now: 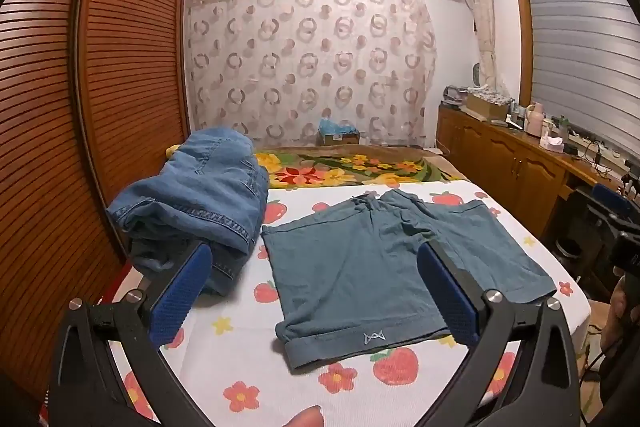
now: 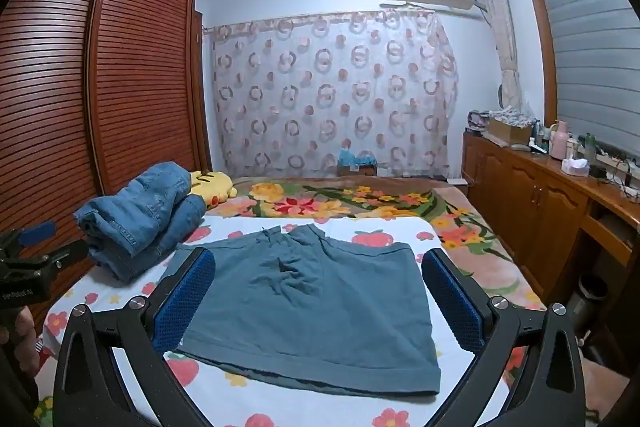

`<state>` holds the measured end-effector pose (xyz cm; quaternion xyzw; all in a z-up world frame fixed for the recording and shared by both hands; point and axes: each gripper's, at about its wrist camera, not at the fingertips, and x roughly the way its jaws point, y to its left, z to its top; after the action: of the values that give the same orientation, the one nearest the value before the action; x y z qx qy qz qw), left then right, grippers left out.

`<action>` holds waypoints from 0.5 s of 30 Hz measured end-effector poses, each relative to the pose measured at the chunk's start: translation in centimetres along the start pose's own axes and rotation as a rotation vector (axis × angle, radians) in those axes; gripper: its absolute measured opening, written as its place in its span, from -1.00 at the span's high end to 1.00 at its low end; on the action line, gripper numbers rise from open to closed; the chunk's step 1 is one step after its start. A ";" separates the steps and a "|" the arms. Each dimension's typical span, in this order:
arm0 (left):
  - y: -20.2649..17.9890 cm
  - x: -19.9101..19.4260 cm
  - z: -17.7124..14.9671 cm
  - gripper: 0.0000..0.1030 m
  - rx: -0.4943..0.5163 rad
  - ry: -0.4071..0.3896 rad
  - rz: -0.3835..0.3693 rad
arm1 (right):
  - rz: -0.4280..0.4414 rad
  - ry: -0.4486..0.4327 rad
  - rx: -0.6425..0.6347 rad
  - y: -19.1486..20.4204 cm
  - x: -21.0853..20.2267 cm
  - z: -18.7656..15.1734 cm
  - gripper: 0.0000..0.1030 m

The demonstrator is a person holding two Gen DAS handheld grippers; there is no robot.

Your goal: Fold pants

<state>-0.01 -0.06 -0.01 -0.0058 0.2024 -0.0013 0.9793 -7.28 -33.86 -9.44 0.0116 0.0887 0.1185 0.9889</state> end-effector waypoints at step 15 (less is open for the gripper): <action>-0.1 0.0 -0.1 -0.99 0.015 0.003 0.007 | -0.001 0.010 -0.011 0.1 -0.1 0.0 -1.00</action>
<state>-0.04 -0.20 -0.11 0.0021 0.2038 0.0009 0.9790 -7.45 -33.77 -9.43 0.0057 0.0929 0.1187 0.9886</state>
